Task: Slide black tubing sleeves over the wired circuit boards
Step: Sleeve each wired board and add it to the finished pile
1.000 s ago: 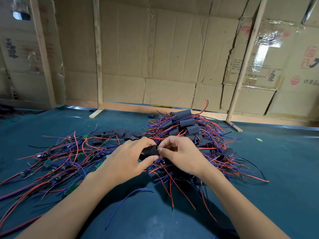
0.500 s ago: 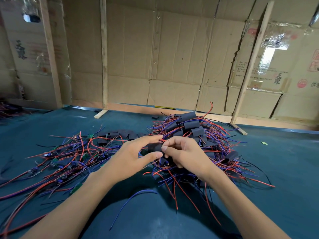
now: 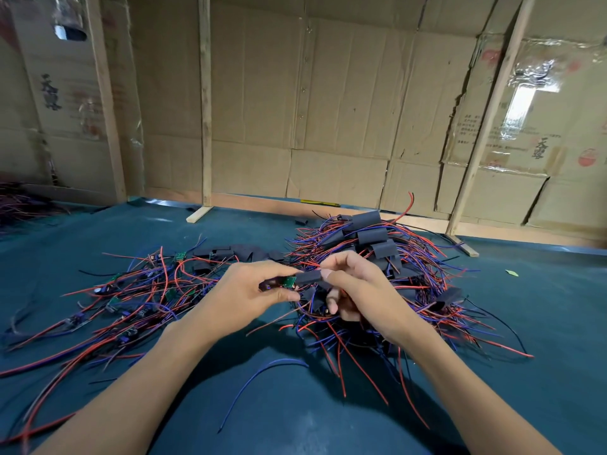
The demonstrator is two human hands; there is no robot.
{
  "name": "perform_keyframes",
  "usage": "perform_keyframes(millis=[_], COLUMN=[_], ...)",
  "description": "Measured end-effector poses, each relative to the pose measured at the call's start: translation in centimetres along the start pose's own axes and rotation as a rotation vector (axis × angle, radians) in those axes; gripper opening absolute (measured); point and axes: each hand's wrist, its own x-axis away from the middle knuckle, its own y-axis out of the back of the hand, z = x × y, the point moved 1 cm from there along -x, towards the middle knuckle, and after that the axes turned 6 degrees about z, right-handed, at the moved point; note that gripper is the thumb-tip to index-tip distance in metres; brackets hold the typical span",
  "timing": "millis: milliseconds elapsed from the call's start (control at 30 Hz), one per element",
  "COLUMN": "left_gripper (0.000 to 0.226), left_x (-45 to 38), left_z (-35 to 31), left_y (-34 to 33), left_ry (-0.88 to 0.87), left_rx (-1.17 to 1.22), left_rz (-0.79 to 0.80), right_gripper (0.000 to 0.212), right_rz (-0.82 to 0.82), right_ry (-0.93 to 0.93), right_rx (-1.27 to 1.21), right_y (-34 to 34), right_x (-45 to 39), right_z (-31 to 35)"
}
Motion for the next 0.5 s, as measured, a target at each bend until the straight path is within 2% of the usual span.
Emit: perform_keyframes(millis=[133, 300, 500], left_gripper=[0.039, 0.047, 0.054], left_x=[0.0, 0.0, -0.2], left_z=[-0.5, -0.9, -0.8], left_y=[-0.1, 0.1, -0.3], left_ry=[-0.051, -0.071, -0.026], left_rx=[-0.038, -0.095, -0.034], left_rz=[-0.004, -0.022, 0.012], right_gripper=[0.035, 0.027, 0.038], right_rz=[0.048, 0.026, -0.053], right_ry=[0.156, 0.161, 0.236], right_rx=[-0.005, 0.046, 0.187], right_y=[0.1, 0.5, 0.6], right_x=[0.2, -0.2, -0.4], right_z=[0.2, -0.7, -1.3])
